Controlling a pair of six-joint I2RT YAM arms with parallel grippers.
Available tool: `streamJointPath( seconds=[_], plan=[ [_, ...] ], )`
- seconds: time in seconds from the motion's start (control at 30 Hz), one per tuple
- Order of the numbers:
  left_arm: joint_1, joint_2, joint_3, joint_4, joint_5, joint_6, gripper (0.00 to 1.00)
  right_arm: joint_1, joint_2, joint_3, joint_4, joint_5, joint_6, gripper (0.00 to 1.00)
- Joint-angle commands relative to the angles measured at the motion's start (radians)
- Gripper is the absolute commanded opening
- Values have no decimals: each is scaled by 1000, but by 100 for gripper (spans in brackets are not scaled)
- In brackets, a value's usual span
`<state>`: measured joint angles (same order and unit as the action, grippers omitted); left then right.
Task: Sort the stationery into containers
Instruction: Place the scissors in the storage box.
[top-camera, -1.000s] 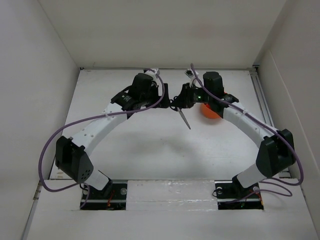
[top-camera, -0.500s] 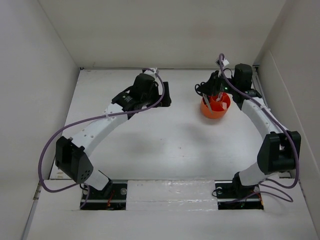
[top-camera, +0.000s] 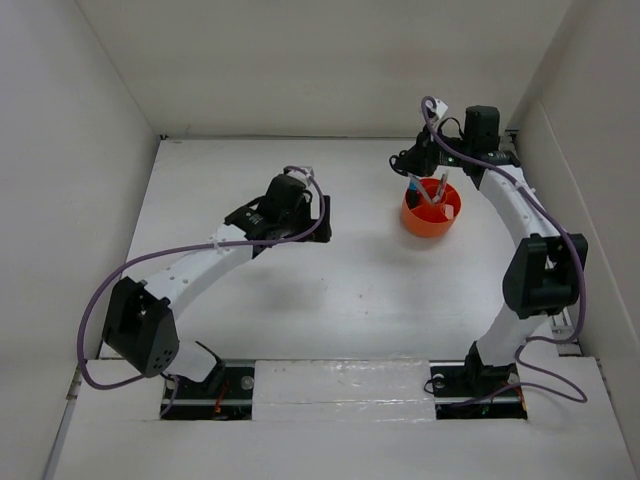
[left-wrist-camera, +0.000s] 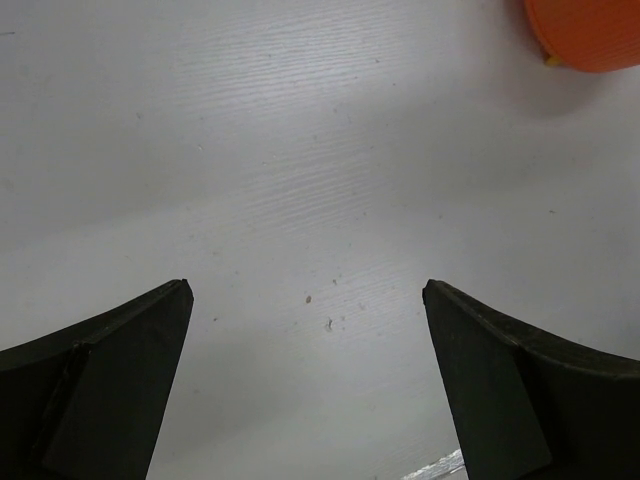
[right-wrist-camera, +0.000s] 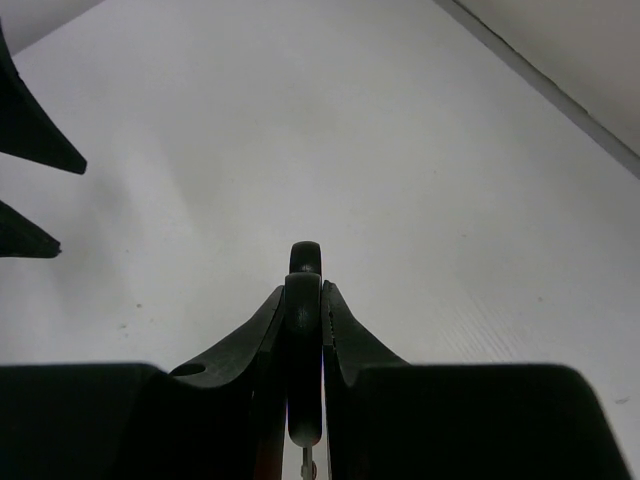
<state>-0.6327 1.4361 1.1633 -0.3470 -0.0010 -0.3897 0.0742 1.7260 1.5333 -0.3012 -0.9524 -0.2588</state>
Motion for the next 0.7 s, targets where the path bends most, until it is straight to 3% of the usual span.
streamJointPath(
  seconds=[0.0, 0.13, 0.4, 0.67],
  plan=[
    [1, -66, -48, 62, 16, 22, 100, -10, 38, 64, -67, -43, -129, 0],
    [1, -89, -89, 85, 64, 22, 100, -34, 81, 74, -91, -100, -166, 0],
    [1, -27, -111, 106, 110, 31, 100, -25, 61, -64, -13, -71, -189, 0],
    [1, -23, -122, 135, 159, 40, 100, -25, 82, -55, -25, -82, -240, 0]
  ],
)
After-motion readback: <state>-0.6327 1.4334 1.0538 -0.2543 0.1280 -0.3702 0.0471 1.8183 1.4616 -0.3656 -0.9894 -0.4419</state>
